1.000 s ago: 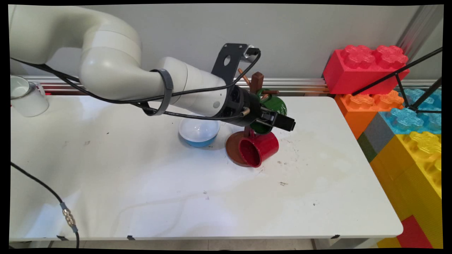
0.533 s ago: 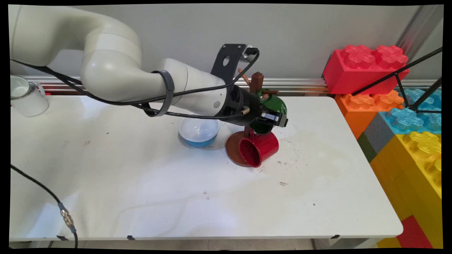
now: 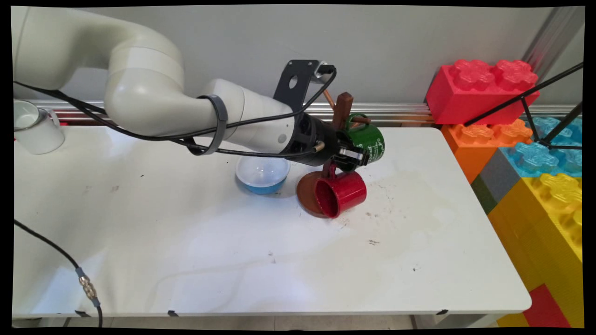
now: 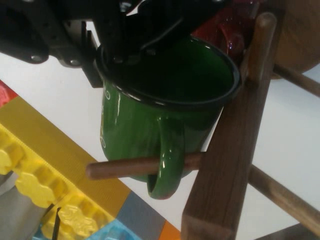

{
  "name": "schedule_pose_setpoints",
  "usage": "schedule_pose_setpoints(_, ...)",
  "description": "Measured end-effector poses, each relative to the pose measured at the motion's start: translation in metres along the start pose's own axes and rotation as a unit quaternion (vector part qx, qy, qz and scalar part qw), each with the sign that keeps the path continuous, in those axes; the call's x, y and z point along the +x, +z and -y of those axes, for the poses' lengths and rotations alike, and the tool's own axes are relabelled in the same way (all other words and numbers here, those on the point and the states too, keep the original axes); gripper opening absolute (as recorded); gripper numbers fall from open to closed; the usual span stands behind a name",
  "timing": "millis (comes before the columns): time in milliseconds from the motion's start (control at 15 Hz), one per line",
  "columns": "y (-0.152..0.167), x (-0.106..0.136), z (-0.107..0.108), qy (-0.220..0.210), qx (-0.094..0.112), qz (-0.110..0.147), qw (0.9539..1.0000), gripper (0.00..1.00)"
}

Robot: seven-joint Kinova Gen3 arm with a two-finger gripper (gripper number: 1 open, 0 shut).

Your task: Place the picked object on the table

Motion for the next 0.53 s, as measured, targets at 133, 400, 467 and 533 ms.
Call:
schedule_pose_setpoints(133, -0.0021, -0.0017, 0.0016, -0.002, 0.002, 0.002, 1.0, 0.0)
schedule_pose_setpoints(400, -0.0053, -0.0034, 0.0024, -0.006, 0.001, 0.004, 1.0, 0.0)
schedule_pose_setpoints(467, -0.006, -0.0037, 0.0021, -0.007, 0.001, 0.004, 1.0, 0.0)
schedule_pose_setpoints(533, -0.0068, -0.004, 0.002, -0.008, 0.0, 0.005, 1.0, 0.0)
